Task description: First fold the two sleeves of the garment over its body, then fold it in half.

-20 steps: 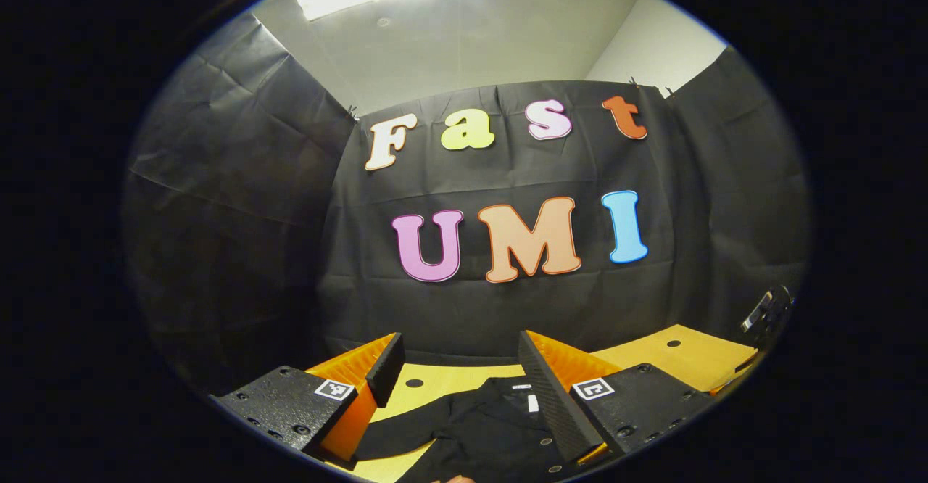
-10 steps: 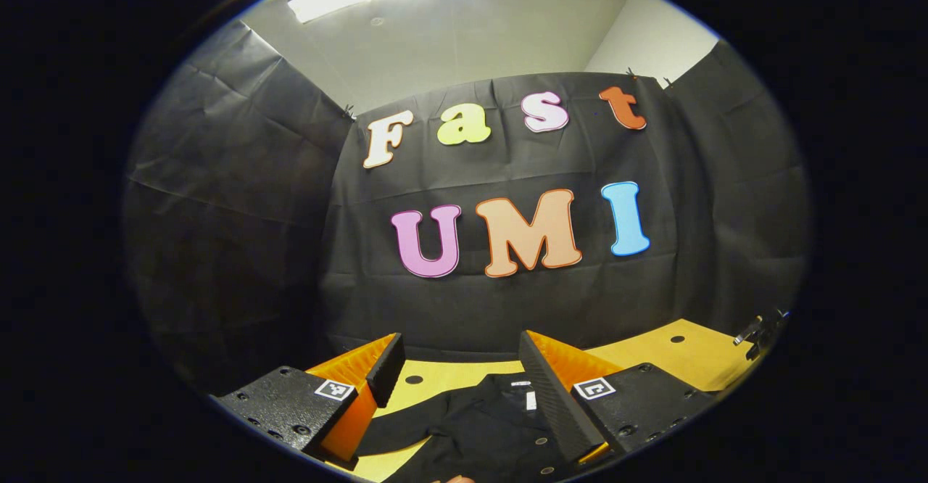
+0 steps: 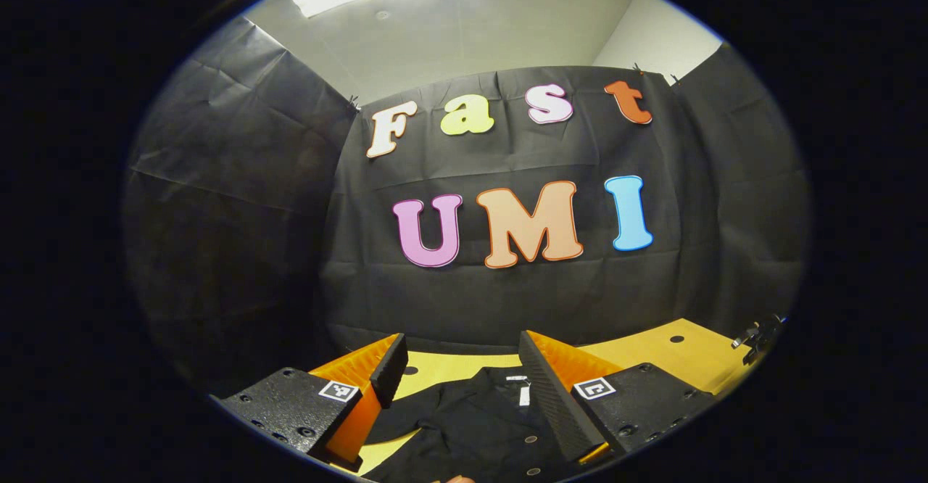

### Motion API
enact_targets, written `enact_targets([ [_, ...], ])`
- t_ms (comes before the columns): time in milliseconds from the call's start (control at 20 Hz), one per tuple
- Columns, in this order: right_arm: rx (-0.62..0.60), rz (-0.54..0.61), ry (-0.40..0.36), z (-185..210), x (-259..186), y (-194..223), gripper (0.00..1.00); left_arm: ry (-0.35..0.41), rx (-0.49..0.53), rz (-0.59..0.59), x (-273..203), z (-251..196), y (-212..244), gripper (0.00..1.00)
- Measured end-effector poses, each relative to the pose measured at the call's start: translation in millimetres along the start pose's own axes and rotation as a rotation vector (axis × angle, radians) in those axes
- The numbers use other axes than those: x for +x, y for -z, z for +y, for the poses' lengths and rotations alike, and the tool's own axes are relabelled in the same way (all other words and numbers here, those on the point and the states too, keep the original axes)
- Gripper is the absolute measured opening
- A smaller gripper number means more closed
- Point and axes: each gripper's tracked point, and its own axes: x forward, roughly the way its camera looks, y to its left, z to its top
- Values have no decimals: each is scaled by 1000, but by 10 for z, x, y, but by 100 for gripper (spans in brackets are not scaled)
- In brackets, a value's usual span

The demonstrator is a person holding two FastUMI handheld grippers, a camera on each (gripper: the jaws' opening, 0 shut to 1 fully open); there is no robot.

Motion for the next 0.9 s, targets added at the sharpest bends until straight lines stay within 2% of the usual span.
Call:
enact_targets([
  [50, 17, -10, -2, -7, -1, 26, 3, 5, -6, -3, 36, 24, 17, 92],
  [200, 123, -40, 3, 18, -22, -1, 3, 14, -17, 6, 94, 117, 58, 94],
  [300, 164, -115, 8, 28, -77, -139, 3, 11, -5, -7, 115, 256, 12, 92],
  [350, 175, -167, 7, 50, -152, -261, 3, 11, -2, -6, 128, 321, 44, 94],
  [500, 177, -351, 16, 86, -509, -661, 2, 5, -4, 5, 156, 540, 81, 94],
  [550, 159, -362, 16, 122, -578, -696, 2, 3, -10, 8, 156, 608, 105, 92],
  [600, 154, -401, 7, 143, -624, -794, 0, 0, -13, 12, 156, 676, 113, 94],
  [750, 141, -446, -25, 201, -916, -904, 2, -14, -16, 14, 127, 927, 151, 94],
  [800, 144, -471, -36, 212, -1031, -945, 0, -21, -14, 16, 113, 1024, 171, 92],
  [900, 122, -549, -49, 190, -1274, -1045, 2, -40, -11, 16, 97, 1203, 183, 92],
])
